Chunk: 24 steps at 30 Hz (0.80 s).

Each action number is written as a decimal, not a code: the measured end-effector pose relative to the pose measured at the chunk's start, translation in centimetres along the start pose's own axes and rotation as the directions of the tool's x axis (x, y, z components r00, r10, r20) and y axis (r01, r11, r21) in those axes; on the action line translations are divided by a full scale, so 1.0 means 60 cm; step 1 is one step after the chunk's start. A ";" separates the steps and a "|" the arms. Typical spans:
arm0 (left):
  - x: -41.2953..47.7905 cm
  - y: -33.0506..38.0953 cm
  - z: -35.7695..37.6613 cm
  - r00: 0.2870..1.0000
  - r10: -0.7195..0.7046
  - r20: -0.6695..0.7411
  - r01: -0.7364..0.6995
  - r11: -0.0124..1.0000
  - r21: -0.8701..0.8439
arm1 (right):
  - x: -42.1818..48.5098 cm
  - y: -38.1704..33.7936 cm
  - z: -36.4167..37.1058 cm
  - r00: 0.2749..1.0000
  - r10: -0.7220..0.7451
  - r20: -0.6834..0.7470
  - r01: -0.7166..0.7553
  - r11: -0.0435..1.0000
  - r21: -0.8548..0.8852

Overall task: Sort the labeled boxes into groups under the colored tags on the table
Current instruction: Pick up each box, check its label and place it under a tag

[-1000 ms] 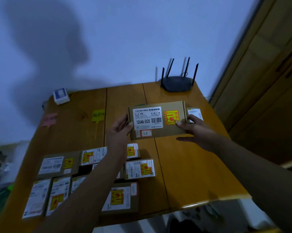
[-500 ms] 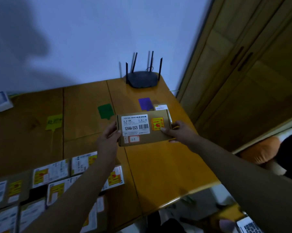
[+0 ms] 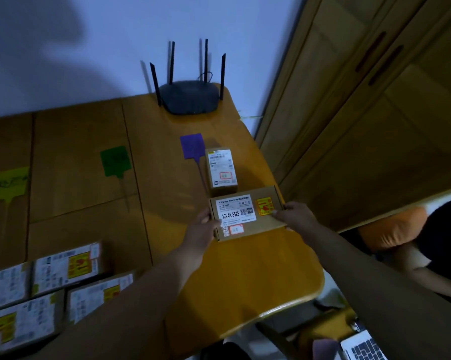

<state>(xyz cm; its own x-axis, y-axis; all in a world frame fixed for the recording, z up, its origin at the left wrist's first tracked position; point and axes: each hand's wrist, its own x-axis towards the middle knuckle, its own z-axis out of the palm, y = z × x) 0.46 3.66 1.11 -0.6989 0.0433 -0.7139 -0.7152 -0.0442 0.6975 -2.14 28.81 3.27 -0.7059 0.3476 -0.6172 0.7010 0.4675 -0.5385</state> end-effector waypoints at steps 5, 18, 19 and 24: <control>0.041 0.010 0.018 0.996 -0.086 -0.032 0.086 0.996 -0.014 | 0.045 0.006 0.001 0.999 -0.002 0.037 0.001 1.000 0.007; 0.062 0.006 0.018 0.982 0.011 -0.188 -0.012 1.000 -0.005 | 0.060 -0.028 0.001 0.960 -0.190 -0.207 0.172 0.980 -0.100; 0.061 0.010 0.007 0.973 0.025 -0.231 -0.026 1.000 -0.005 | 0.048 -0.037 0.007 0.936 -0.241 -0.255 0.238 0.970 -0.045; 0.020 0.038 -0.089 0.967 0.003 -0.254 -0.045 0.986 -0.159 | -0.033 -0.118 0.093 0.914 -0.406 -0.002 0.398 0.894 0.205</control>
<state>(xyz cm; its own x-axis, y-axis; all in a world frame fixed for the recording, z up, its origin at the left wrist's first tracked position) -2.03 -1.69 1.52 -0.6781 -0.2116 -0.7039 -0.6735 -0.2045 0.7103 -5.13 20.31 5.08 -0.9299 0.1296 -0.3441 0.3669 0.3899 -0.8446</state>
